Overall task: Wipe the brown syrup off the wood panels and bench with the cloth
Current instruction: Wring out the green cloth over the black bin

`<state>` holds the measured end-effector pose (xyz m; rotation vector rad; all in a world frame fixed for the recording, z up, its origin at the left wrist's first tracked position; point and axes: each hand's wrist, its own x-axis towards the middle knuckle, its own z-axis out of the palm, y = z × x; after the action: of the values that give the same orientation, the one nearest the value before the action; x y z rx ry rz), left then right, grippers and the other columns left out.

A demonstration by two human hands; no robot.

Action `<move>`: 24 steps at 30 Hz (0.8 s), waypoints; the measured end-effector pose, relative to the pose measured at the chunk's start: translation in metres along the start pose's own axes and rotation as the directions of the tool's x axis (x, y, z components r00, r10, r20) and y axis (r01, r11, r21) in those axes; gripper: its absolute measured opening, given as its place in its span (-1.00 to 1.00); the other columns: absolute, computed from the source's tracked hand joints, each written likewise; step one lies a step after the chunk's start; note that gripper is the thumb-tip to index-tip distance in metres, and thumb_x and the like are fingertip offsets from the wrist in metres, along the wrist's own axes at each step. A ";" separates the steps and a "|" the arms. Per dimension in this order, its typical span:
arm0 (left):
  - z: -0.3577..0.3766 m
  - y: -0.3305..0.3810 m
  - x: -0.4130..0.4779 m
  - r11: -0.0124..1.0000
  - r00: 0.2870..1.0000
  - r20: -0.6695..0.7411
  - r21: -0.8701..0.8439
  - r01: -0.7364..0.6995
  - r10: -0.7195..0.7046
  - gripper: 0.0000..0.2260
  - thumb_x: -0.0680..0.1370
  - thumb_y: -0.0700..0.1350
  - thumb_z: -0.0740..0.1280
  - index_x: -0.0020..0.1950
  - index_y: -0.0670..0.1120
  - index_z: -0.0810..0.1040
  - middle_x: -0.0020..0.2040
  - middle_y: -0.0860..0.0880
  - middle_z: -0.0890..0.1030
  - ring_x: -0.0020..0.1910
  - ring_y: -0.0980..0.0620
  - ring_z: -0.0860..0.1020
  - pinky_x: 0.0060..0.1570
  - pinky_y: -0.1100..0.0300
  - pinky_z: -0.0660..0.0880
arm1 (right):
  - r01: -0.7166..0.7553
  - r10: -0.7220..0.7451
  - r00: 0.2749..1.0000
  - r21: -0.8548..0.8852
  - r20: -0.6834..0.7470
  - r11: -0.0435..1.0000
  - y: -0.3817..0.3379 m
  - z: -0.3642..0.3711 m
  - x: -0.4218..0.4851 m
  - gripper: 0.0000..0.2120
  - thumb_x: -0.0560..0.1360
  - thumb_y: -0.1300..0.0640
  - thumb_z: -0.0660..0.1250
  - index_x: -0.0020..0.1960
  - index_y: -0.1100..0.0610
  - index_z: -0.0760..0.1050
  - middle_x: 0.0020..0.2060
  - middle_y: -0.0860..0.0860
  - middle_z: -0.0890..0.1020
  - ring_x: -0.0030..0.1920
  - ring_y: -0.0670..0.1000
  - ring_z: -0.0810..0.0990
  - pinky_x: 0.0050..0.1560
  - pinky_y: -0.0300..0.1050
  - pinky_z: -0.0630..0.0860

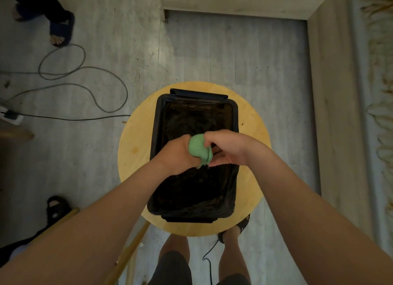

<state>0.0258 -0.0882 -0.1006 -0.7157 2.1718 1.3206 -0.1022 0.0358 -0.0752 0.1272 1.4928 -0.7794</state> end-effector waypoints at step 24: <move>-0.014 -0.001 0.004 0.939 0.970 0.240 0.325 -0.115 0.036 -0.51 0.46 -0.11 0.53 0.31 -0.11 0.41 0.11 -0.02 0.57 -0.01 0.03 0.55 -0.26 0.33 0.43 | 0.017 0.118 0.953 -0.441 0.279 0.897 -0.002 0.002 0.025 -0.62 0.53 0.25 0.48 0.32 0.24 0.54 0.30 0.15 0.58 0.26 0.05 0.59 0.24 -0.08 0.62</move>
<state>0.0219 -0.1015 -0.0981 -0.3285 2.1723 0.9734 -0.1043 0.0234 -0.0966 -0.2829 1.3313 -0.3797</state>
